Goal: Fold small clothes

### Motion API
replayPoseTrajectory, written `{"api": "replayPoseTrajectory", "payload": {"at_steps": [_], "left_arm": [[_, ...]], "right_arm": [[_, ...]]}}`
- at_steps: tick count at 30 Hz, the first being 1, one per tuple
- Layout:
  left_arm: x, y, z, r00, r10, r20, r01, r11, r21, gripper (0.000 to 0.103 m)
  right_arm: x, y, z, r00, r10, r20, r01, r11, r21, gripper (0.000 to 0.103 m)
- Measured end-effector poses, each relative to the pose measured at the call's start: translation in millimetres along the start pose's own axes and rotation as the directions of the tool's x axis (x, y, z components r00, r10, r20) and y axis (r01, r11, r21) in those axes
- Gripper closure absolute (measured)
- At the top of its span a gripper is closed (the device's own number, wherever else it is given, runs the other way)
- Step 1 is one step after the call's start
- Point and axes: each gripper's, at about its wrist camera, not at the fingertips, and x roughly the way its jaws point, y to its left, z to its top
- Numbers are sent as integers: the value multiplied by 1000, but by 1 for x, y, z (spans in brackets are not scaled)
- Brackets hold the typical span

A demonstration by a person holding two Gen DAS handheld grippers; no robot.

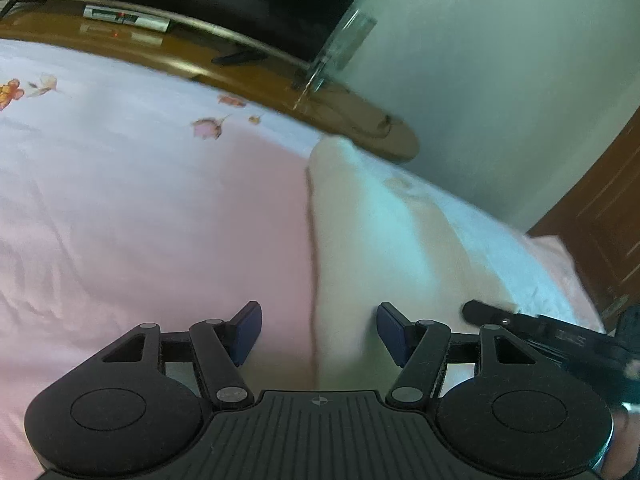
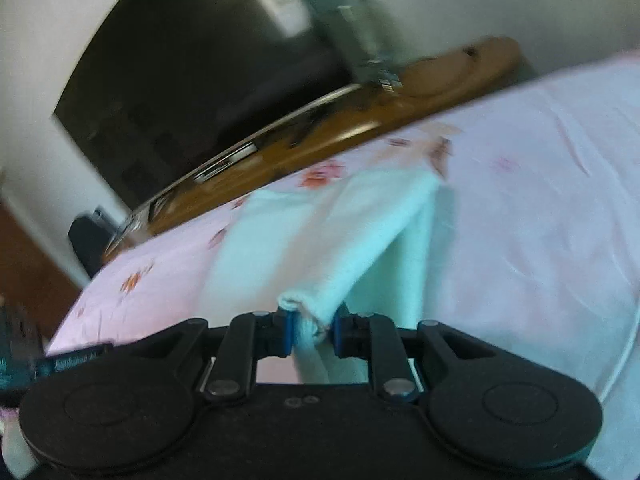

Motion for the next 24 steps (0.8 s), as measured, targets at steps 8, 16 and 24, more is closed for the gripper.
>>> {"api": "replayPoseTrajectory", "payload": {"at_steps": [8, 16, 24], "left_arm": [[0, 0, -1, 1000, 0, -9, 0, 1000, 11, 39], [-8, -11, -9, 998, 31, -46, -27, 996, 85, 39], [-26, -6, -17, 999, 21, -26, -19, 995, 98, 39]], "right_arm": [[-13, -24, 1, 996, 82, -44, -75, 985, 155, 61], [-3, -9, 8, 995, -28, -100, 24, 999, -40, 87], [-5, -16, 4, 994, -22, -110, 25, 999, 23, 83]]}}
